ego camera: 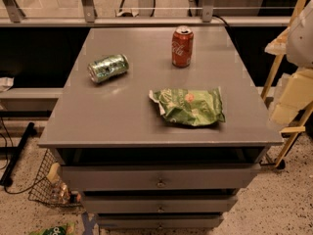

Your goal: Pick green jalapeno chip bag

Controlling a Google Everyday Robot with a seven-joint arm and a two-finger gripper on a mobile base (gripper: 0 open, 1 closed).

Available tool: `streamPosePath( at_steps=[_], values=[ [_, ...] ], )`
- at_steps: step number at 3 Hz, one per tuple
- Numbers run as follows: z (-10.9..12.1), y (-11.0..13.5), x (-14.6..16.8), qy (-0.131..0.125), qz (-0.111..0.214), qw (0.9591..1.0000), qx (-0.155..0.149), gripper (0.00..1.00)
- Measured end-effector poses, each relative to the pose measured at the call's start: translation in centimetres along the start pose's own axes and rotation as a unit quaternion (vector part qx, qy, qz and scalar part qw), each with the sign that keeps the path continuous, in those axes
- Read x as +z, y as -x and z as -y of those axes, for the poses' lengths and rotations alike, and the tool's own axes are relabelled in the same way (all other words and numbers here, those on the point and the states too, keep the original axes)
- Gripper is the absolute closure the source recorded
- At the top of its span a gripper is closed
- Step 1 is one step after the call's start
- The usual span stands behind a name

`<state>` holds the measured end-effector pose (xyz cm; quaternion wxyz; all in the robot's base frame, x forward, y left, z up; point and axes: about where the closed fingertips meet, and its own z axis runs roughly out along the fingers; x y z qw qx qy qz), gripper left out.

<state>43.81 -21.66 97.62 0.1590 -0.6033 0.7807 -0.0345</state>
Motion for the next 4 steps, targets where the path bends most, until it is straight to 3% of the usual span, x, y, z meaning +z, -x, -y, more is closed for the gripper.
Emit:
streamPosePath(
  at_steps=[1,3,4],
  values=[
    [0.0,0.1,0.0,-0.001,0.0,1.0,0.0,0.0],
    [2.6,4.9,5.0,0.023,0.002,0.9994,-0.026,0.0],
    [3.1,5.7,7.6,0.031,0.005,0.9994,-0.014,0.0]
  ],
)
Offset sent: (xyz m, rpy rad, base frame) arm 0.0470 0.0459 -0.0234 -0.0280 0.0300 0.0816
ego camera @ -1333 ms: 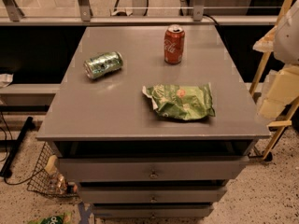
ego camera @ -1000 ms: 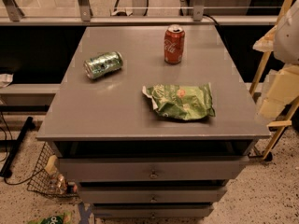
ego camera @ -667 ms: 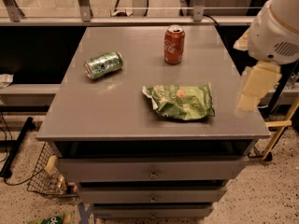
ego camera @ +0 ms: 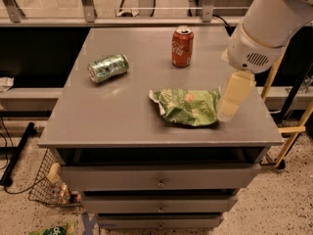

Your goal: Pick green jalapeno chip bag

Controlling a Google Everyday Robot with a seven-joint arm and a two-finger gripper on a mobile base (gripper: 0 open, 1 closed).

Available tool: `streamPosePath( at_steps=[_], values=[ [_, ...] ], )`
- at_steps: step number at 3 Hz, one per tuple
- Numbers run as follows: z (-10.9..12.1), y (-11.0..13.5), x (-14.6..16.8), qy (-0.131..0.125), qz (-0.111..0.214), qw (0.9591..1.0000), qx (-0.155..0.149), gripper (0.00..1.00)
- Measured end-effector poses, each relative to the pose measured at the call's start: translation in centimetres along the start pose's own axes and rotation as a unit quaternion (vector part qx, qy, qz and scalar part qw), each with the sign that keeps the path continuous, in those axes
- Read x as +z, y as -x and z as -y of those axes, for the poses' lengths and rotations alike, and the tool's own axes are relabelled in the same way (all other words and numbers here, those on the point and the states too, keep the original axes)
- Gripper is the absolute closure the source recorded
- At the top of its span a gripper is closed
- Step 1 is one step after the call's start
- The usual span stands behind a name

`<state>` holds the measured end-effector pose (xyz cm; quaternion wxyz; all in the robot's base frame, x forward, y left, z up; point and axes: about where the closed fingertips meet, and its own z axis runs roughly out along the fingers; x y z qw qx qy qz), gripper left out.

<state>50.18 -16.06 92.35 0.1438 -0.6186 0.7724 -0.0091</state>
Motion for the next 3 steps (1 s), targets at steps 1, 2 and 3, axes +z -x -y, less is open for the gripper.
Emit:
streamPosePath(
  at_steps=[1,2,3],
  values=[
    [0.1,-0.8,1.9,-0.027,-0.003,0.999,0.037,0.0],
    [0.1,-1.6,3.8,-0.055,0.001,0.9968,0.059,0.0],
    [0.4,-1.0,5.3,-0.061,-0.003,0.9969,0.05,0.0]
  ],
)
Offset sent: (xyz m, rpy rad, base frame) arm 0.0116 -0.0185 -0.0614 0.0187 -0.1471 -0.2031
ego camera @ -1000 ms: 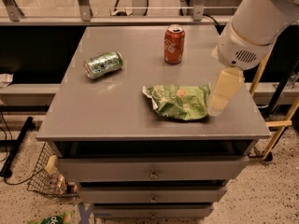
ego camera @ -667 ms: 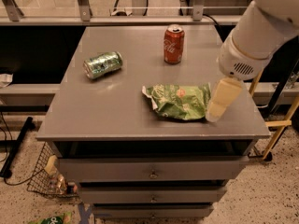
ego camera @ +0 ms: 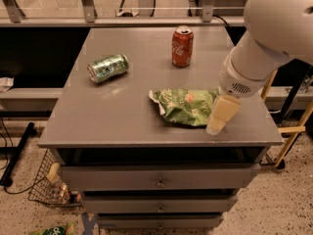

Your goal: Pick green jalapeno chip bag

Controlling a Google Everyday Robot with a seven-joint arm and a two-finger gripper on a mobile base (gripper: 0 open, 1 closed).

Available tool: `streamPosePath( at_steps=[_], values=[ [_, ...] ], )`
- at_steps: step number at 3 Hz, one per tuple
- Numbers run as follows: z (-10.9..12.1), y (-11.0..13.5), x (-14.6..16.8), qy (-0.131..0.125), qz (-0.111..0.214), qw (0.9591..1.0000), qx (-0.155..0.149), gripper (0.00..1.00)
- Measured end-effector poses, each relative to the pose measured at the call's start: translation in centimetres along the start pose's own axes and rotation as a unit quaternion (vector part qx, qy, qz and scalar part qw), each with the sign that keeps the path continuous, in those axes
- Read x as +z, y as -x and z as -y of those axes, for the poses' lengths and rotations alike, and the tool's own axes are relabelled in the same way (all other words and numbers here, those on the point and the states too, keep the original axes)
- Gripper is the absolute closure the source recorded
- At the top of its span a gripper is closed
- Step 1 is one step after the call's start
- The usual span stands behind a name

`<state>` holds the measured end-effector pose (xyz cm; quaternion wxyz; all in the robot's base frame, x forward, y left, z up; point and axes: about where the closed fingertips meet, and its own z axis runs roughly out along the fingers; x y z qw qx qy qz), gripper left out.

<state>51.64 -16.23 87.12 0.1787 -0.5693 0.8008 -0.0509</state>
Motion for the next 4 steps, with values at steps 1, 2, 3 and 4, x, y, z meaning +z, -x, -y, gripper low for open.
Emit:
streamPosePath(
  at_steps=[1,2,3,4],
  values=[
    [0.2,0.8,1.1,0.003,-0.003,0.9999,-0.012,0.17],
    [0.0,1.2,2.0,0.007,-0.002,0.9998,-0.017,0.41],
    [0.3,1.1,2.3,0.009,0.005,0.9999,-0.013,0.64],
    [1.0,1.5,0.8,-0.008,0.024,0.9995,-0.017,0.88]
  ],
)
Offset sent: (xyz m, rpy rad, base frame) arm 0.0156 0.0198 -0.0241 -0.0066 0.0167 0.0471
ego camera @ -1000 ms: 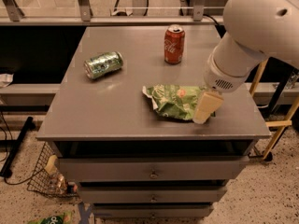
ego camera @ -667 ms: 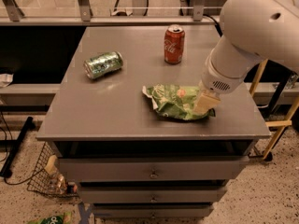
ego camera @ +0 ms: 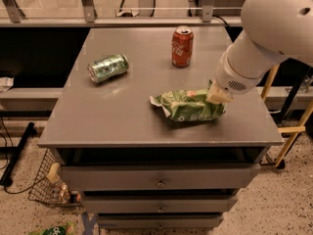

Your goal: Pick green jalapeno chip bag

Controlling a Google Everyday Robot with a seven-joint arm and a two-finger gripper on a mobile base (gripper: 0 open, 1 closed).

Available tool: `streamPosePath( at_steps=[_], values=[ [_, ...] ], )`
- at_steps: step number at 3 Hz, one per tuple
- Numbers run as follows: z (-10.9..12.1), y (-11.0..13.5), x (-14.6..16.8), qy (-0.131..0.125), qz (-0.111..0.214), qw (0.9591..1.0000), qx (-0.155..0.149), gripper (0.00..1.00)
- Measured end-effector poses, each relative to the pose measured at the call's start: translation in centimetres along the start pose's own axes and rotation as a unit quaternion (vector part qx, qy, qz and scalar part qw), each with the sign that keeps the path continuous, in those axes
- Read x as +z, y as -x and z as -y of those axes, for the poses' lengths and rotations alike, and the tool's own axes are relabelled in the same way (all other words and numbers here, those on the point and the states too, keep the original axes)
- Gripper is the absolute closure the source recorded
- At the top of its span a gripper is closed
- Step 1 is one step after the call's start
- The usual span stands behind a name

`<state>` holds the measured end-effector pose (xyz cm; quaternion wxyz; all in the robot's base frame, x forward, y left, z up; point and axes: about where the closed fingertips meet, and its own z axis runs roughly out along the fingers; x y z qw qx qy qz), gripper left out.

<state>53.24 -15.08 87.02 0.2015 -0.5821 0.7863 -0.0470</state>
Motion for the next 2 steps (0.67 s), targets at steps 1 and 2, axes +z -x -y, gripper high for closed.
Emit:
streamPosePath(
  at_steps=[1,2],
  values=[
    [0.8,1.5,-4.5,-0.041,0.034,0.9983,-0.022,1.0],
    [1.4,3.3,-10.2,-0.084,0.074,0.9921,-0.055,1.0]
  ],
)
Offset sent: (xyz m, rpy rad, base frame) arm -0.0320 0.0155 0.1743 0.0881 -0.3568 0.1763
